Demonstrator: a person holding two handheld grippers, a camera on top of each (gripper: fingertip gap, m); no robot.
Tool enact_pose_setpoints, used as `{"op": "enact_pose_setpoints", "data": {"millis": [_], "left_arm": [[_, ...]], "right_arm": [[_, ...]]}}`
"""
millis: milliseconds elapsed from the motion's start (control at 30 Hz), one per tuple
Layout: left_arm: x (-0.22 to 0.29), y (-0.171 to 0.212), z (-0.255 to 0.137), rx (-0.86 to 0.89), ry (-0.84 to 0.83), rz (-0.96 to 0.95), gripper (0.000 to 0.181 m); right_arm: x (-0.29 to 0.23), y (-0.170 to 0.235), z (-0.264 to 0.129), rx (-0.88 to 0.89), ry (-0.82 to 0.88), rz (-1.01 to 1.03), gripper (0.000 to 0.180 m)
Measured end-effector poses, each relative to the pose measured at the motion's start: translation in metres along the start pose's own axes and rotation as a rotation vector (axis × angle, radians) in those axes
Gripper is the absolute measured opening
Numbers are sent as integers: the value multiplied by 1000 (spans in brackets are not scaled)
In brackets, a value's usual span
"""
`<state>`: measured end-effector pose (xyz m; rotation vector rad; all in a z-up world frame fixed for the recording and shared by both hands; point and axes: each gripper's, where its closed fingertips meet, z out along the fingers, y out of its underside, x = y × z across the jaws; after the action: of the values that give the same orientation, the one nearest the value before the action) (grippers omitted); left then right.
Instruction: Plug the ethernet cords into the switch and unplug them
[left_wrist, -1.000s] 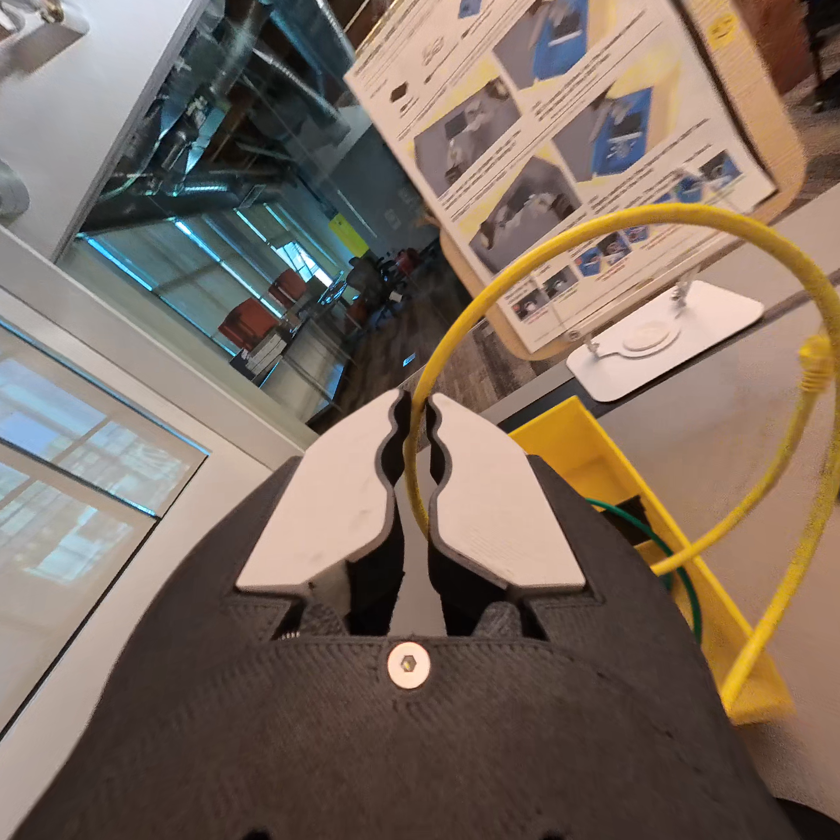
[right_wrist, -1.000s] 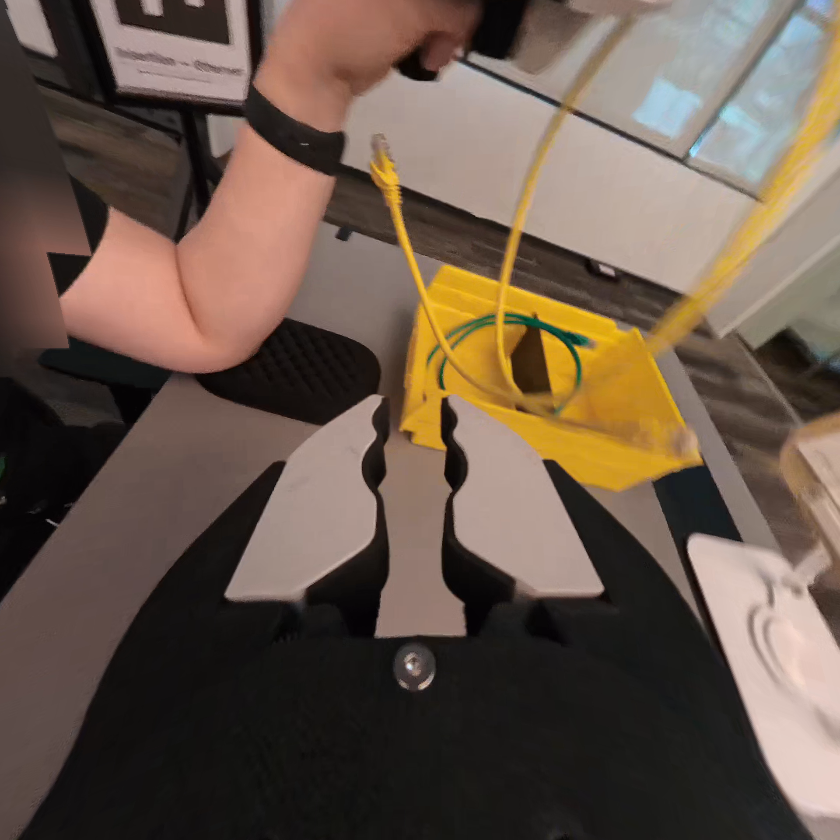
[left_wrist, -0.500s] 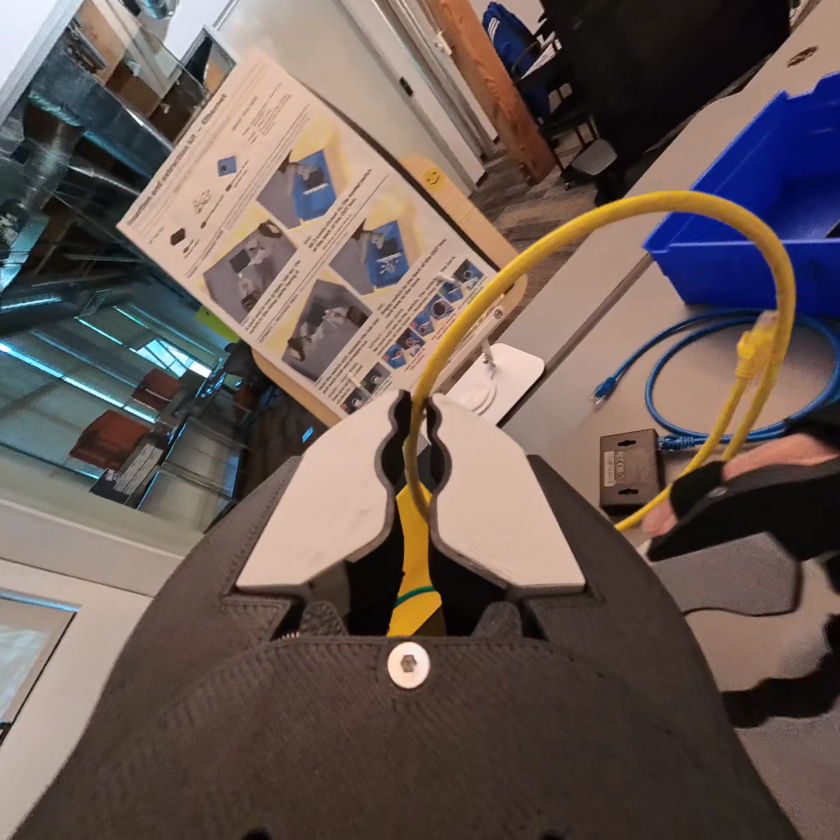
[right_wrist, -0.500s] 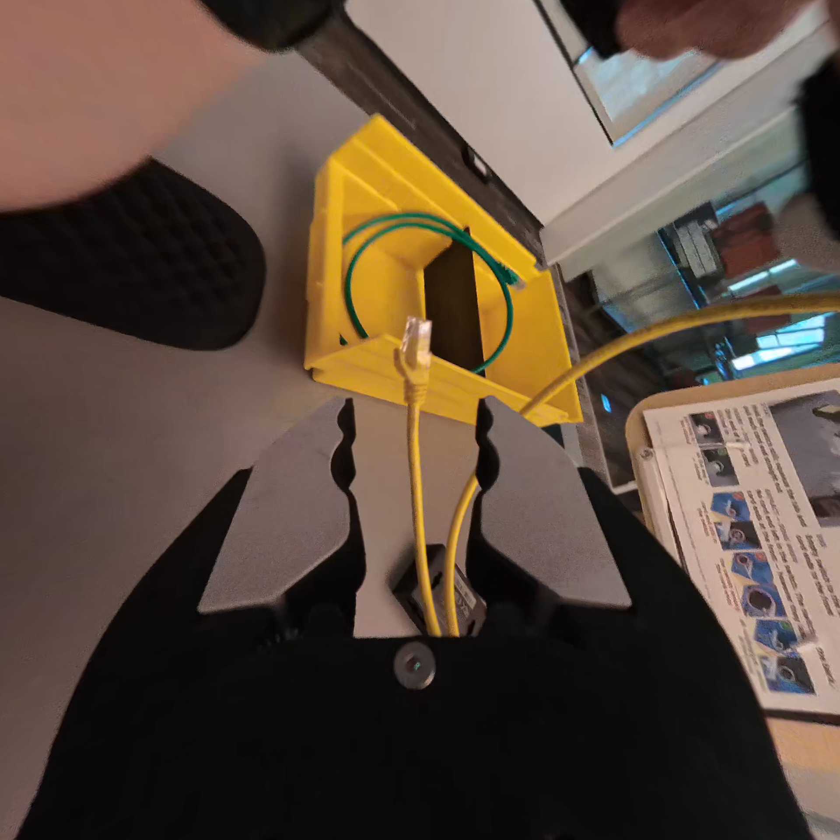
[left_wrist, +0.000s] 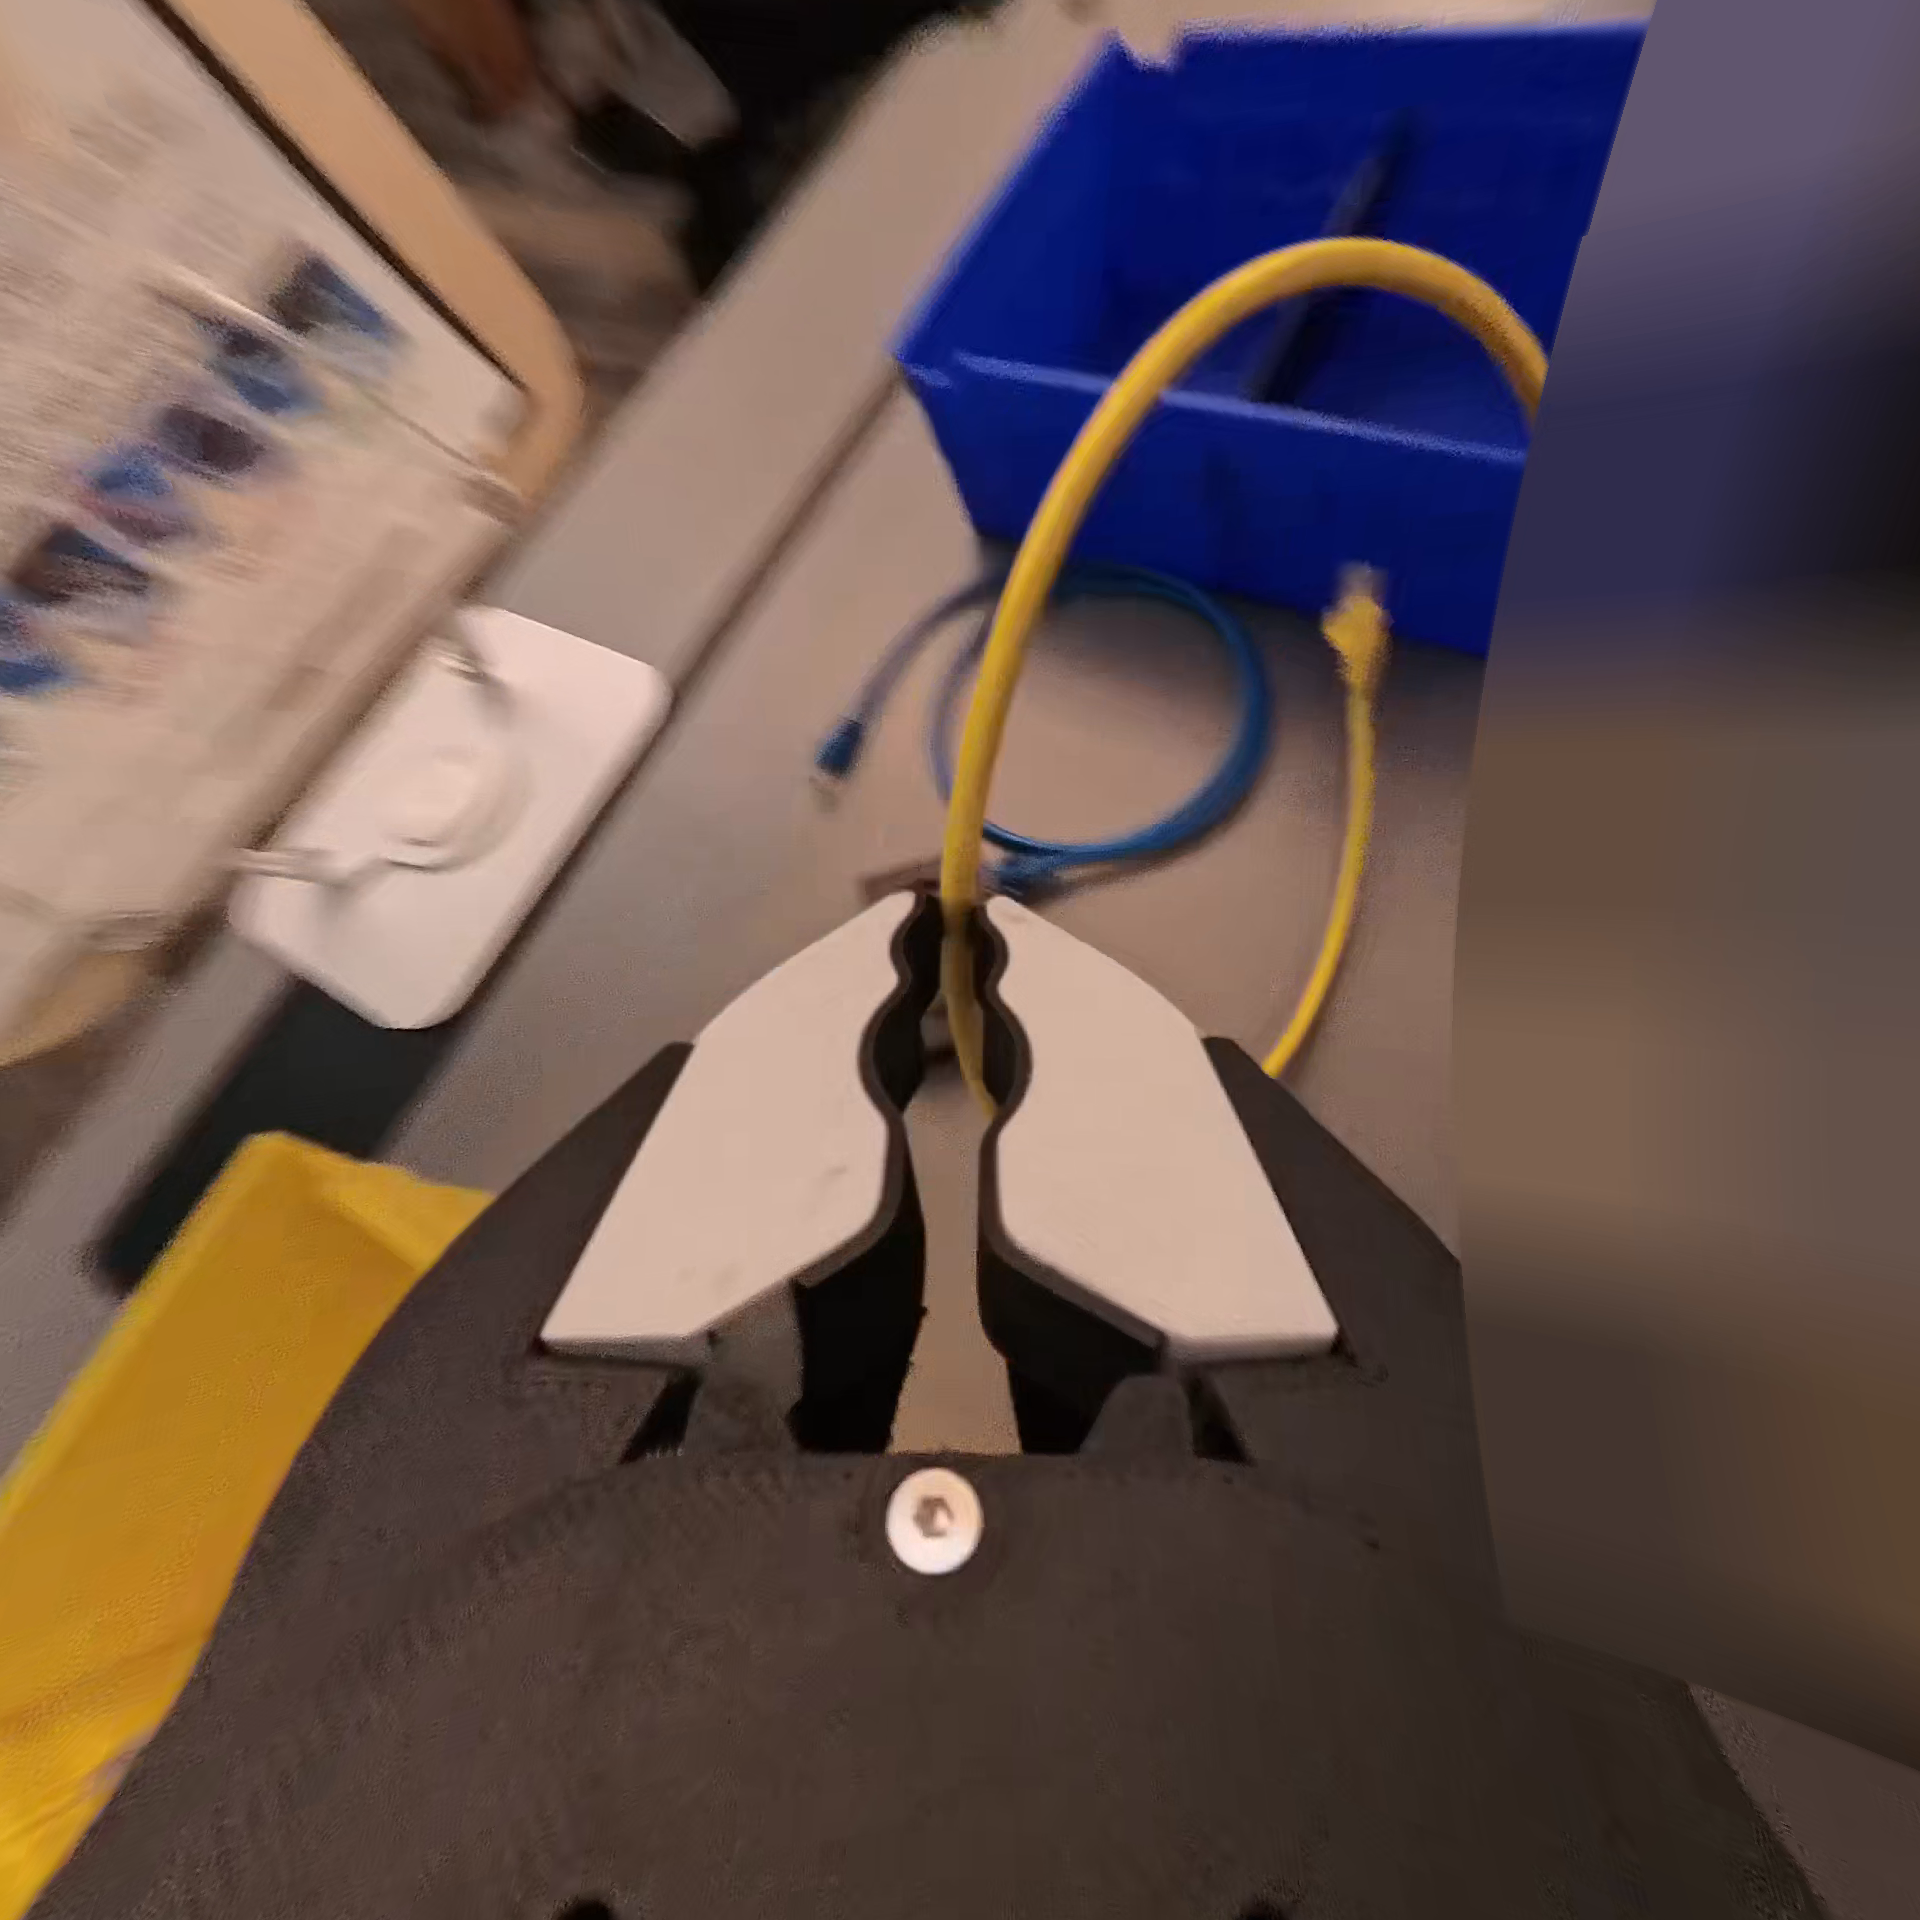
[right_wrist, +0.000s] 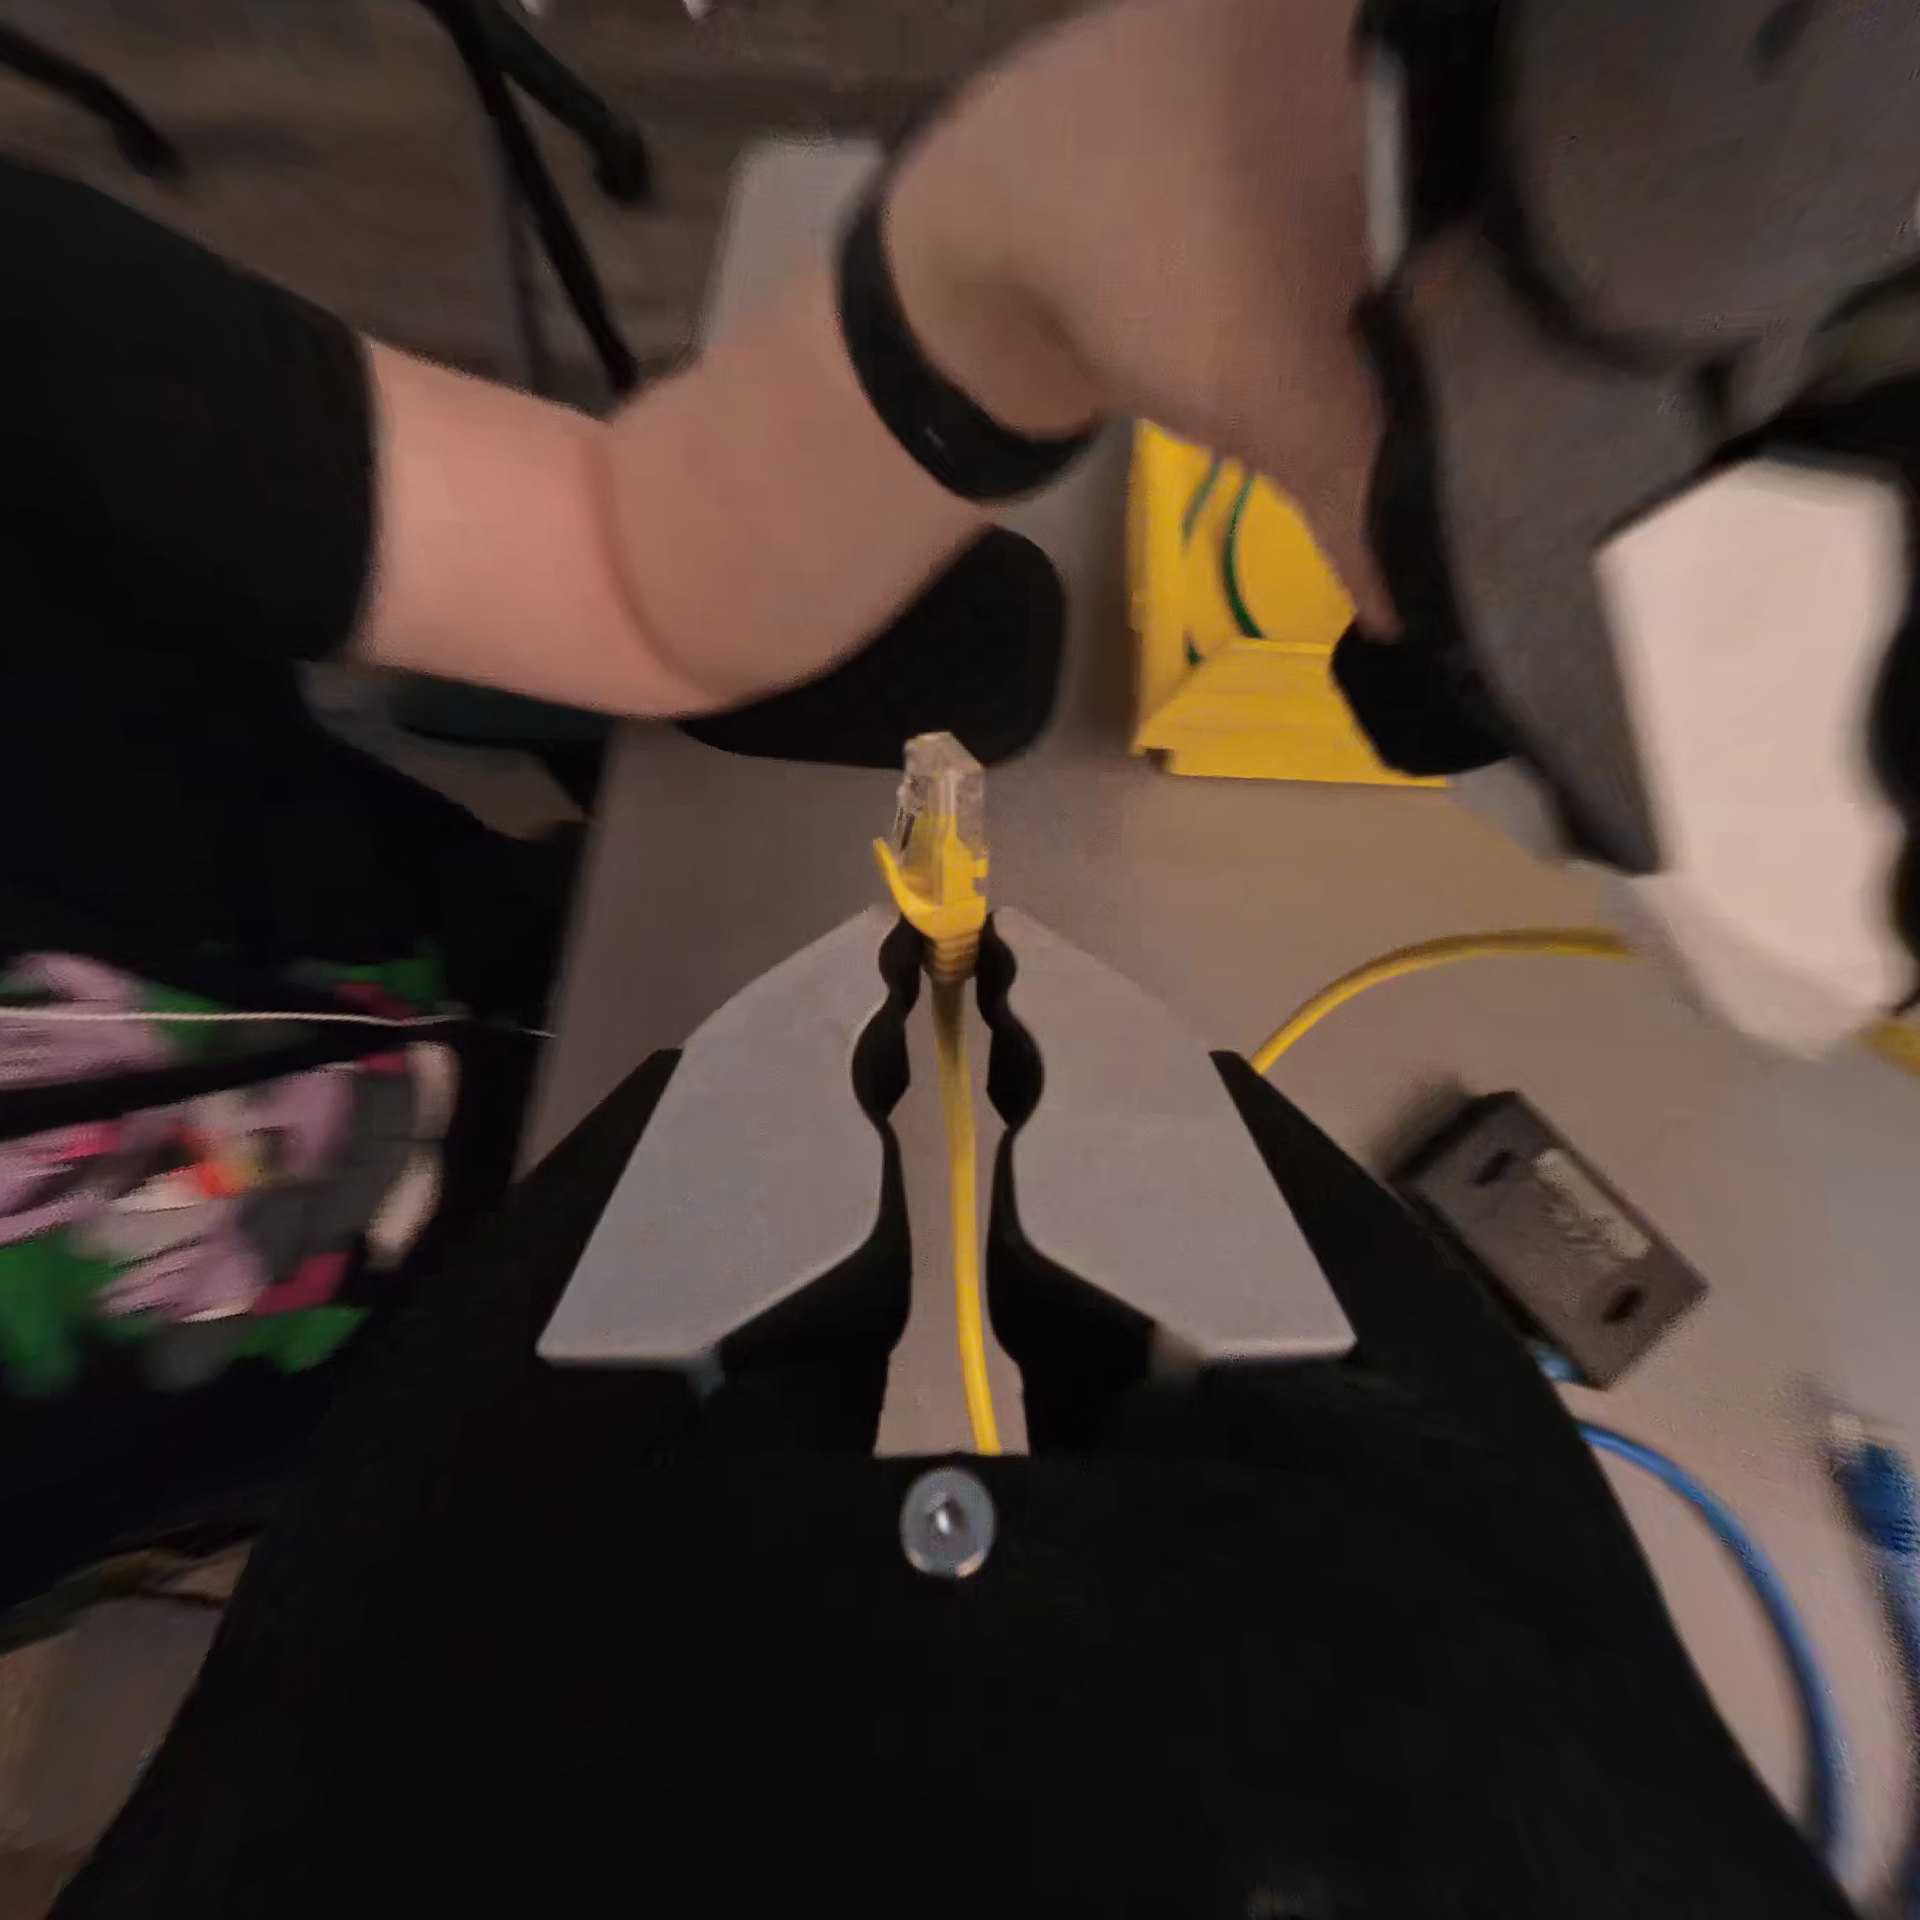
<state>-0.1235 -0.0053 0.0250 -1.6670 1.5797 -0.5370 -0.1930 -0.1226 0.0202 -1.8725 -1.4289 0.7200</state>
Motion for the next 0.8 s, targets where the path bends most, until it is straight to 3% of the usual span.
{"op": "enact_pose_setpoints", "data": {"millis": [33,167,267,333,400,567,667,800], "left_arm": [[12,8,10,-42,87,-22,4],[56,35,48,-195,371,-54,7],[52,35,70,-170,376,-81,14],[37,28,69,-102,366,-139,31],[19,17,59,-4,343,-195,45],[10,-7,13,139,346,-188,57],[46,-40,-23,344,488,-56,56],[99,-69,-50,622,613,138,54]], "right_arm": [[-8,-5,-16,43,-52,39,11],[-11,-7,-71,172,-131,149,11],[-1,3,-92,212,-166,237,11],[14,9,-99,234,-128,282,11],[23,14,-101,244,-128,317,11],[36,24,-92,202,-125,365,11],[28,22,-88,201,-179,351,11],[-4,19,-84,183,-386,284,11]]}}
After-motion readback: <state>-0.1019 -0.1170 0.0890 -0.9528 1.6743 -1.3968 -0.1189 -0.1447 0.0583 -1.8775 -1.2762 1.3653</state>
